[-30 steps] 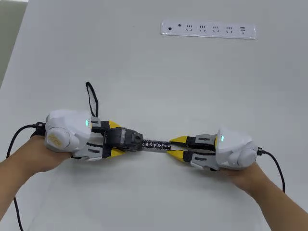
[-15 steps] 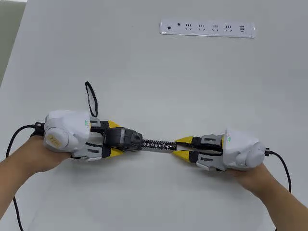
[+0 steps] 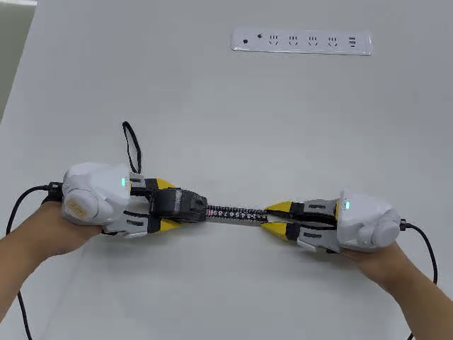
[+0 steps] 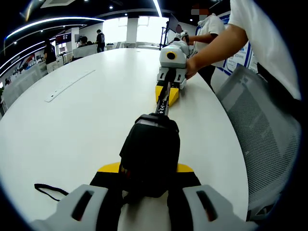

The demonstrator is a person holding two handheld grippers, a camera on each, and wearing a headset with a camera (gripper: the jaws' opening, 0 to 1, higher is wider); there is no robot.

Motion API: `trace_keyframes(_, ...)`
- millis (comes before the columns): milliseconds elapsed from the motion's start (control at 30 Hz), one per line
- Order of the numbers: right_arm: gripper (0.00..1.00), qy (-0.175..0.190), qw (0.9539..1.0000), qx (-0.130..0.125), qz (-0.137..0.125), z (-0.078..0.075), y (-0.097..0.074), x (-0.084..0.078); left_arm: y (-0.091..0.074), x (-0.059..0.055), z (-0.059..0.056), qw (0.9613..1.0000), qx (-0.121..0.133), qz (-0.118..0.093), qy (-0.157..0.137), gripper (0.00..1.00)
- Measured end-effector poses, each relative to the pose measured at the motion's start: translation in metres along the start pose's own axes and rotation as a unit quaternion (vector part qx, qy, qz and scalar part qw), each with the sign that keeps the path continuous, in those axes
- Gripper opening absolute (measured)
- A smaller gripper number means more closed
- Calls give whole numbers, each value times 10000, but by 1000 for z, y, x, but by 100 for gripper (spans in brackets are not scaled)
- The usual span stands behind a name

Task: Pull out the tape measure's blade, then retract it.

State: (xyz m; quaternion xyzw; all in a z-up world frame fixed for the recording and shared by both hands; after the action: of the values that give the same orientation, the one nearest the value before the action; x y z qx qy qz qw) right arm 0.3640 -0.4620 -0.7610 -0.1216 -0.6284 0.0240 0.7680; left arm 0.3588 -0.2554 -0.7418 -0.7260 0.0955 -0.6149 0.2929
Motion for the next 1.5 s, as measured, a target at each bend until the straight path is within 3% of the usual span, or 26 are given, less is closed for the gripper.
trace_keyframes(933,6,133,9996,-231,-94,-7,-30,-3,0,-1,0,10000,18,-8,-36,32)
trace_keyframes(1500,7,147,9996,-240,-74,-7,-30,-3,0,0,-1,10000,31,-42,-44,32)
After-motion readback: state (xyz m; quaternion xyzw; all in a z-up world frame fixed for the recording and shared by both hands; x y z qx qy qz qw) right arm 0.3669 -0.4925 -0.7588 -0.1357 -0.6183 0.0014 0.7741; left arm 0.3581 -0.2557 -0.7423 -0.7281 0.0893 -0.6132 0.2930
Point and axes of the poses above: the centre of the closed fingertips' face, and the gripper's own axes: y roughly forward along the fingers, z roughly to its left, x roughly out of its top, the point moved 4 cm from there along -y, roughly backward along the fingers, and after that the axes turned 9 degrees about -z, right-handed, at the moved point
